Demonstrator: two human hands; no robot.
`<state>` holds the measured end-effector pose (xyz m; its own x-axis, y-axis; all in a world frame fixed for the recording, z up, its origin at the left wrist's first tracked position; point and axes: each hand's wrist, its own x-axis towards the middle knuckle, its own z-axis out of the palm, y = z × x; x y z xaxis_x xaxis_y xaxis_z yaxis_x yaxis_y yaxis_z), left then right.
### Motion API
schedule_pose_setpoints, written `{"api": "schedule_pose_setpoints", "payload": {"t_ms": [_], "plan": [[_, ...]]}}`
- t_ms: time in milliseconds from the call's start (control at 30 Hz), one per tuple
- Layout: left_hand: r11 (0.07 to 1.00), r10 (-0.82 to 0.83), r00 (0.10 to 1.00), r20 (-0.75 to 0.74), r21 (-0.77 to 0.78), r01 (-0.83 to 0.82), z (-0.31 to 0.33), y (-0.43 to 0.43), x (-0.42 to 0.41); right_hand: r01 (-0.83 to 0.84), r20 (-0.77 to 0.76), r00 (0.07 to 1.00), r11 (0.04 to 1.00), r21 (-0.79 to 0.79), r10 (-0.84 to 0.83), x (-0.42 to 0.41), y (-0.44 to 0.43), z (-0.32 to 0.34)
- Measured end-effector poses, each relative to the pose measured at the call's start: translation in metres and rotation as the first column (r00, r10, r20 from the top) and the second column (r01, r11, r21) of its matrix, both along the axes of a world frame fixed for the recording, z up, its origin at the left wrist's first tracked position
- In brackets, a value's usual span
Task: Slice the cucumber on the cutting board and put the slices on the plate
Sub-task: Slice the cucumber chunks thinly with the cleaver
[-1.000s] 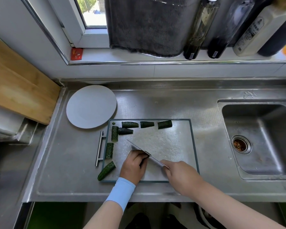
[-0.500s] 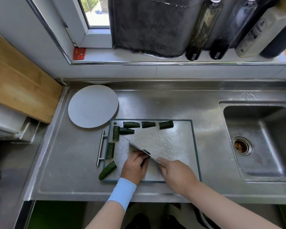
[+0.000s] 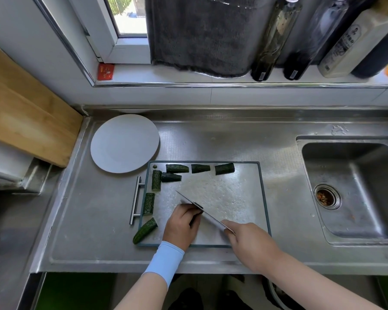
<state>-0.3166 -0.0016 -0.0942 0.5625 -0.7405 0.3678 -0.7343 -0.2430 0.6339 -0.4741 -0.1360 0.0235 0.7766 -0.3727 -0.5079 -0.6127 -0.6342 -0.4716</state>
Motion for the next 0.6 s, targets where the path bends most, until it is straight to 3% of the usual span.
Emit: {"api": "schedule_pose_setpoints", "payload": {"t_ms": [200, 600], "plan": [[1.0, -0.003, 1.0, 0.007, 0.01, 0.002, 0.002, 0.0, -0.001, 0.023, -0.009, 1.0, 0.998, 0.061, -0.023, 0.024, 0.003, -0.011], [0.997, -0.018, 1.0, 0.024, 0.08, 0.016, 0.005, 0.003, -0.004, 0.007, -0.022, 1.0, 0.999, 0.032, -0.006, 0.036, 0.004, -0.011]]}}
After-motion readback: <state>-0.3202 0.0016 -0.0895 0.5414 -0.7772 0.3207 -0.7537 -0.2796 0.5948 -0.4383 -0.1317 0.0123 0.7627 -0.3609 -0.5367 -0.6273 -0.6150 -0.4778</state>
